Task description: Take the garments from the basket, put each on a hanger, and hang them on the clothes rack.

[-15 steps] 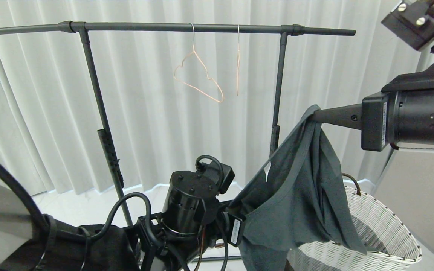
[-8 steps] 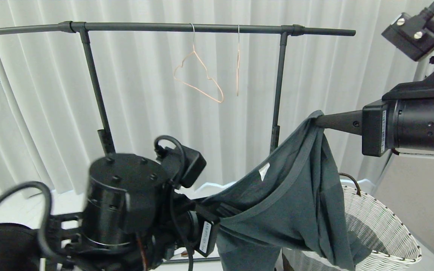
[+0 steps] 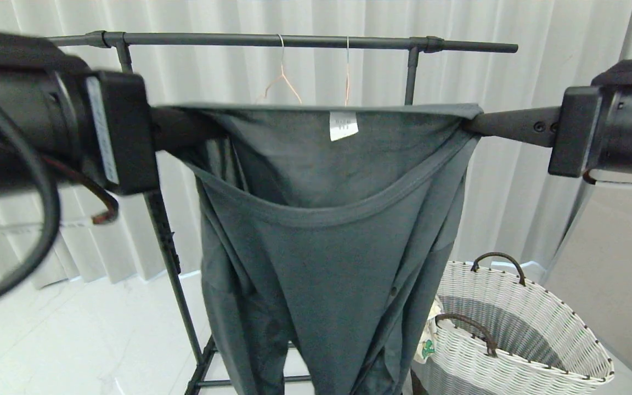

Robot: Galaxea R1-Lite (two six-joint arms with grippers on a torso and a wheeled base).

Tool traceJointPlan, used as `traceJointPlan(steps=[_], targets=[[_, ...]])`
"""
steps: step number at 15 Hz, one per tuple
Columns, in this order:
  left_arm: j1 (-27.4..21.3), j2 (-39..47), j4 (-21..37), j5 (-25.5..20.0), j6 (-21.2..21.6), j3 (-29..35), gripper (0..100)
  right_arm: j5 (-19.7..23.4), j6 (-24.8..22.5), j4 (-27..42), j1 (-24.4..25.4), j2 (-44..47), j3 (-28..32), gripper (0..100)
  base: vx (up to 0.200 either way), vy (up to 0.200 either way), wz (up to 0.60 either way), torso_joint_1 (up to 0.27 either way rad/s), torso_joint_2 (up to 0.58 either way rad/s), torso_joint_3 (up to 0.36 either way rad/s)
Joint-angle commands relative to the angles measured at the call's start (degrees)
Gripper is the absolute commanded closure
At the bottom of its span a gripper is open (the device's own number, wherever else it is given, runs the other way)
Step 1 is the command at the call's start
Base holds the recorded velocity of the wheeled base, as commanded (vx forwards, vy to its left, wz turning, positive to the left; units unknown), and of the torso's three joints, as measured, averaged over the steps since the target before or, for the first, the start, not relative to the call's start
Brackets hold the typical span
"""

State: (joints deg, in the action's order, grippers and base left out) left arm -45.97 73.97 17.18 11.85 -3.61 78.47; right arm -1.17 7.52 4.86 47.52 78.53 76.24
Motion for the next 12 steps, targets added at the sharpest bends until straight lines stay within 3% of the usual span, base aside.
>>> traceJointPlan(steps=[1,3,5,7,11,12], targets=[[3.7,1.96,3.48,0.02,6.6,8.98,100,-0.15,-0.14,0.15,-0.23,-1.28,0.75,100,0.0,0.0,0.0,0.0,0.0,0.0],[6.51,3.63,3.48,0.1,14.51,11.53,100,0.03,-1.55,0.23,-0.85,-2.68,0.49,100,0.0,0.0,0.0,0.0,0.0,0.0],[7.21,4.95,3.48,-0.16,18.64,13.55,100,0.38,-4.09,0.15,-1.64,-2.86,1.02,100,0.0,0.0,0.0,0.0,0.0,0.0],[7.12,5.83,3.39,-1.92,18.81,14.78,100,2.14,-5.24,0.15,-2.26,-2.86,1.63,100,0.0,0.0,0.0,0.0,0.0,0.0],[7.56,6.1,3.3,-4.29,17.67,13.37,100,6.62,-6.82,1.11,-8.32,-2.68,5.76,100,0.0,0.0,0.0,0.0,0.0,0.0],[7.65,6.1,3.13,-6.75,17.06,12.32,100,8.11,-6.82,1.38,-9.9,-2.68,6.64,100,0.0,0.0,0.0,0.0,0.0,0.0]])
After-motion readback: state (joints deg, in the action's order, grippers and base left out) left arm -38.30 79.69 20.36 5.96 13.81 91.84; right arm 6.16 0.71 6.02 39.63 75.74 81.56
